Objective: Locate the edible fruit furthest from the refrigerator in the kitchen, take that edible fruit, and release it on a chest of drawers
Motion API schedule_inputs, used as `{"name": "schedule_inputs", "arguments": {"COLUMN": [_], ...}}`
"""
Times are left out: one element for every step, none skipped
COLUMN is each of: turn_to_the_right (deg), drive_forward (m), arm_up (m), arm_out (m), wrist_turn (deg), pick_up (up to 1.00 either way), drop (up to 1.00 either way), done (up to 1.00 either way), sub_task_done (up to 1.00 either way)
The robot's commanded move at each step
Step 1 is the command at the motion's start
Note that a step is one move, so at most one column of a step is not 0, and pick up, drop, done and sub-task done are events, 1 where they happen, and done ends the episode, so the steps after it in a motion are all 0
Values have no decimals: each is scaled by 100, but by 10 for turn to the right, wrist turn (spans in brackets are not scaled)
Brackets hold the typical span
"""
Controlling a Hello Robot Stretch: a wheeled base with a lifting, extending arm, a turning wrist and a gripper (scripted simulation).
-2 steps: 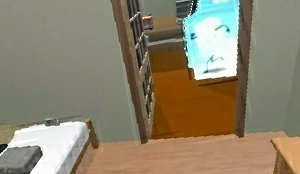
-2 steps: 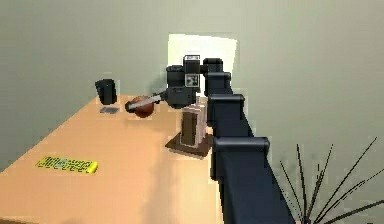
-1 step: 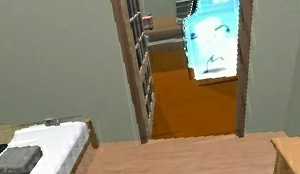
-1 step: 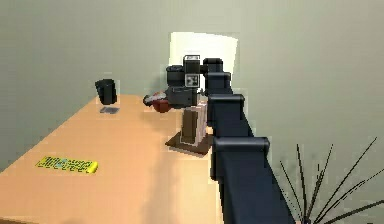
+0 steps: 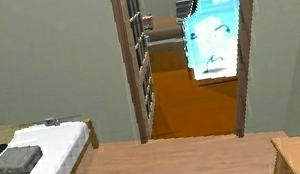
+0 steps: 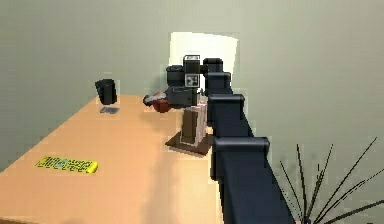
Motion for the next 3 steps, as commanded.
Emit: {"name": "schedule_inputs", "arguments": {"turn_to_the_right": [0, 0, 0], "drive_forward": [0, 0, 0], "arm_up": [0, 0, 0], "arm_out": [0, -10, 0], "wrist_turn": [0, 0, 0], "pick_up": [0, 0, 0], "drop": [100, 0, 0], "done": [0, 0, 100], "sub_task_done": [0, 0, 0]}}
